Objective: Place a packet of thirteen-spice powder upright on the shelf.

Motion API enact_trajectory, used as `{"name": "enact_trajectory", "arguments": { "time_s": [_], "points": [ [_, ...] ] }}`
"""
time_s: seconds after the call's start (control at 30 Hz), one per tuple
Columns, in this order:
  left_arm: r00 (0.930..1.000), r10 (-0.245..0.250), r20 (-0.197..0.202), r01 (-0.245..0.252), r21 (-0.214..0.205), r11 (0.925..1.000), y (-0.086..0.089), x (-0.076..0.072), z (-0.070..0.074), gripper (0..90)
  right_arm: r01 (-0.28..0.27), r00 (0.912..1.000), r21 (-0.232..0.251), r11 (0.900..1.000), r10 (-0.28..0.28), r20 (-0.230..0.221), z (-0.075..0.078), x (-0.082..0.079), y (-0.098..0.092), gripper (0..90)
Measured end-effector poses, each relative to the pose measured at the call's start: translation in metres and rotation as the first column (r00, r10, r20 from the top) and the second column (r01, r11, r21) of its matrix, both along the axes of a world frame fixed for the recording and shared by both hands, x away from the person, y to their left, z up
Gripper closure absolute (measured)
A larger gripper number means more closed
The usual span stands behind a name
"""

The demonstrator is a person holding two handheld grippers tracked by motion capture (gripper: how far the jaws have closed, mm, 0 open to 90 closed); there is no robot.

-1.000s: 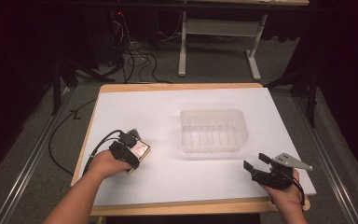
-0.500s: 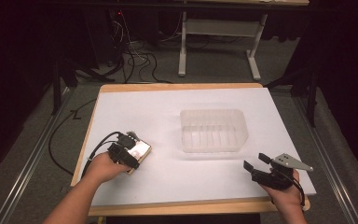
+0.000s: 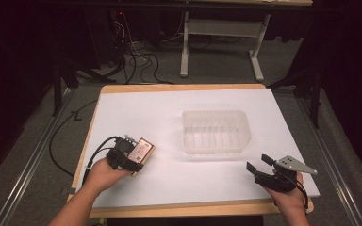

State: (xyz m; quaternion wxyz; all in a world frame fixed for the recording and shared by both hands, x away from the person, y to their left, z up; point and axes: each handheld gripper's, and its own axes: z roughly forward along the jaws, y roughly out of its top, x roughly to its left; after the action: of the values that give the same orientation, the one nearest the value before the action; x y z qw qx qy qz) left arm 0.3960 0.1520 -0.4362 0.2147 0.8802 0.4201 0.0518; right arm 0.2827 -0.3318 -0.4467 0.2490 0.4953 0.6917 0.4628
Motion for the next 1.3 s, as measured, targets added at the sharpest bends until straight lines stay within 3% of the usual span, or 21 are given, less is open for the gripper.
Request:
{"name": "enact_trajectory", "arguments": {
  "time_s": [0.23,0.27,0.33,0.43,0.57,0.63,0.7,0.77,0.83,0.87,0.97,1.07,1.1,1.17,1.3],
  "points": [
    [0.9949,0.000,0.100,0.008,-0.081,0.9967,-0.004,-0.017,-0.002,32.6,-0.016,0.9998,-0.005,0.9999,0.016,0.016,0.000,0.000,0.003,26.3],
    [0.9949,0.000,0.100,0.008,-0.081,0.9967,-0.004,-0.017,-0.002,32.5,-0.021,0.9996,0.002,0.9998,0.021,0.018,0.000,-0.001,0.004,26.2],
    [0.9898,0.008,0.142,0.007,-0.104,0.9945,-0.007,-0.022,-0.004,32.6,-0.022,0.9995,0.005,0.9997,0.022,0.022,0.001,-0.001,0.005,25.7],
    [0.9781,0.025,0.206,0.010,-0.169,0.9856,-0.013,-0.028,-0.003,32.6,-0.022,0.9987,-0.011,0.9997,0.022,0.046,0.003,-0.002,0.008,25.8],
    [0.9712,0.039,0.235,0.012,-0.210,0.9775,-0.020,-0.030,-0.002,32.5,-0.017,0.9982,-0.031,0.9994,0.018,0.057,0.004,-0.003,0.011,25.5],
    [0.9638,0.047,0.262,0.023,-0.257,0.9661,-0.027,-0.036,0.001,32.5,-0.020,0.9981,-0.045,0.9988,0.022,0.058,0.005,-0.003,0.013,24.5],
    [0.9602,0.046,0.275,0.030,-0.265,0.9636,-0.029,-0.038,0.002,32.5,-0.028,0.9982,-0.073,0.9969,0.032,0.051,0.005,-0.004,0.015,24.0],
    [0.9499,0.048,0.309,0.048,-0.296,0.9541,-0.032,-0.047,0.005,32.6,-0.029,0.9976,-0.095,0.9951,0.035,0.060,0.006,-0.006,0.016,23.4],
    [0.9486,0.048,0.313,0.051,-0.303,0.9517,-0.032,-0.048,0.006,32.6,-0.022,0.9972,-0.089,0.9958,0.029,0.070,0.007,-0.007,0.016,22.2],
    [0.9438,0.044,0.328,0.064,-0.312,0.9479,-0.032,-0.052,0.008,32.5,-0.028,0.9971,-0.079,0.9965,0.034,0.068,0.008,-0.007,0.016,20.3],
    [0.9404,0.048,0.337,0.071,-0.333,0.9402,-0.032,-0.056,0.008,32.5,-0.032,0.9965,-0.083,0.9961,0.038,0.074,0.008,-0.007,0.018,17.2],
    [0.9356,0.048,0.350,0.074,-0.329,0.9412,-0.033,-0.057,0.008,32.5,-0.035,0.9971,-0.080,0.9962,0.040,0.065,0.008,-0.006,0.022,15.8],
    [0.9357,0.042,0.350,0.084,-0.336,0.9381,-0.036,-0.058,0.007,32.5,-0.043,0.9967,-0.075,0.9963,0.048,0.066,0.009,-0.005,0.027,15.4],
    [0.9359,0.032,0.351,0.093,-0.332,0.9386,-0.037,-0.059,0.007,32.5,-0.044,0.9965,-0.075,0.9962,0.049,0.067,0.010,-0.004,0.033,15.6],
    [0.9246,0.012,0.381,0.126,-0.335,0.9338,-0.046,-0.059,0.013,32.5,-0.048,0.9950,-0.079,0.9957,0.055,0.084,0.017,0.000,0.044,15.6]
  ]
}}
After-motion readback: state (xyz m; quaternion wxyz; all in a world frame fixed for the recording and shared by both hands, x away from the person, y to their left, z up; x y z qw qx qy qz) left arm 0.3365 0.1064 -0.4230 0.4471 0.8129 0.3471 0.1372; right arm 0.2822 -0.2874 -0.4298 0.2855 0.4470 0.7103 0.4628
